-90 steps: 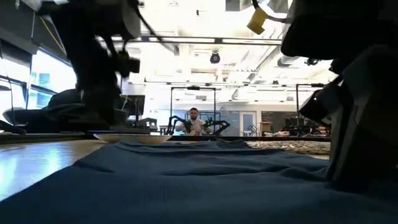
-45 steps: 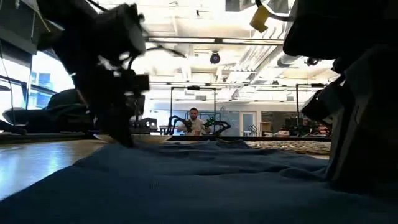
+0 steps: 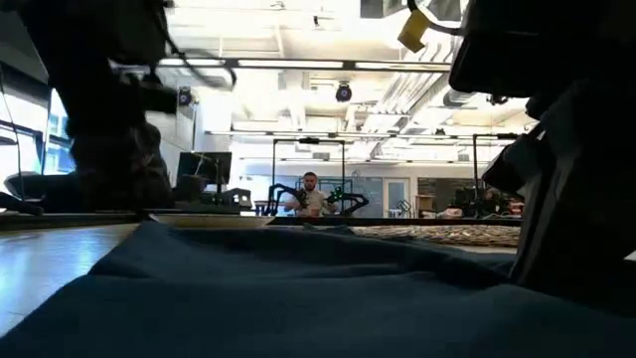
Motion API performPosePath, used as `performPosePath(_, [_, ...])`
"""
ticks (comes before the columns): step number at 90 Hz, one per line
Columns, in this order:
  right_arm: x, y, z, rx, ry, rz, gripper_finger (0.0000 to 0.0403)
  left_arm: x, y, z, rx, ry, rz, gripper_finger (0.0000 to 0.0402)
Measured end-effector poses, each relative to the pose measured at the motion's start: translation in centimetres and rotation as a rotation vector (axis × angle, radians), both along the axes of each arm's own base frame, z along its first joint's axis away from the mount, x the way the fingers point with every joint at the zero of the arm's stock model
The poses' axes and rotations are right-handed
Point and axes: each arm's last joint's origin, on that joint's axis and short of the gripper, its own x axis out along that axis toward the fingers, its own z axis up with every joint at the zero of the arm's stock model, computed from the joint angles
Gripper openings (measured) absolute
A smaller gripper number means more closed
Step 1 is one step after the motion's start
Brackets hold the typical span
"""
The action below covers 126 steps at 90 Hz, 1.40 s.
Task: Set table place
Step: Fold the blue table napkin
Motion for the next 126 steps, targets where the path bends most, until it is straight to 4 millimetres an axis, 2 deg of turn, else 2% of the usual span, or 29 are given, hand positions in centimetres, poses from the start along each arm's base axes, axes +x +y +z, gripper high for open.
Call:
performPosePath(10, [0.1, -0.1, 0.0, -0.018, -0.009, 0.004, 0.0000, 1.2, -1.3, -0.4, -0.031, -0.207, -0.077, 0.0000])
performPosePath(19, [0.2, -0.2, 0.0, -0.015, -0.007, 0.005, 0.0000, 1.7, -1.4, -2.6, -0.078, -0.278, -0.110, 0.0000])
performPosePath(27, [0.2, -0.2, 0.0, -0.015, -0.007, 0.005, 0.0000, 0.7, -0.6, -4.8, -0.089, -0.196, -0.064, 0.0000])
performPosePath(34, [0.2, -0.2, 0.0, -0.011, -0.004, 0.007, 0.0000, -0.8, 0.2, -5.9, -0.077, -0.093, -0.001, 0.0000])
performPosePath(50, [0.1, -0.3, 0.0, -0.018, -0.007, -0.006, 0.0000, -3.6, 0.8, -5.6, -0.043, 0.089, 0.070, 0.0000])
performPosePath(60, [0.2, -0.4, 0.0, -0.023, -0.005, -0.003, 0.0000, -4.5, 0.8, -4.7, -0.057, 0.098, 0.059, 0.0000])
performPosePath(77, [0.4, -1.1, 1.2, -0.039, -0.020, 0.040, 0.0000, -3.7, -0.6, -1.4, -0.106, -0.107, -0.037, 0.0000])
performPosePath(85, [0.5, -1.8, 2.2, -0.074, -0.046, 0.060, 0.0000, -2.7, -2.1, 0.1, -0.132, -0.300, -0.111, 0.0000])
performPosePath(95, [1.2, -2.8, 4.3, -0.109, -0.137, 0.081, 0.0000, -1.4, -4.5, 0.7, -0.185, -0.508, -0.269, 0.0000])
performPosePath(105, [2.0, -4.2, 5.2, -0.141, -0.173, 0.106, 0.0000, -0.2, -6.3, -0.2, -0.214, -0.629, -0.330, 0.0000])
performPosePath(115, [3.5, -5.8, 6.0, -0.206, -0.264, 0.126, 0.0000, 1.3, -7.9, -2.2, -0.221, -0.679, -0.369, 0.0000])
performPosePath(126, [5.9, -8.9, 4.7, -0.282, -0.317, 0.103, 0.0000, 2.8, -9.3, -5.2, -0.266, -0.667, -0.443, 0.0000])
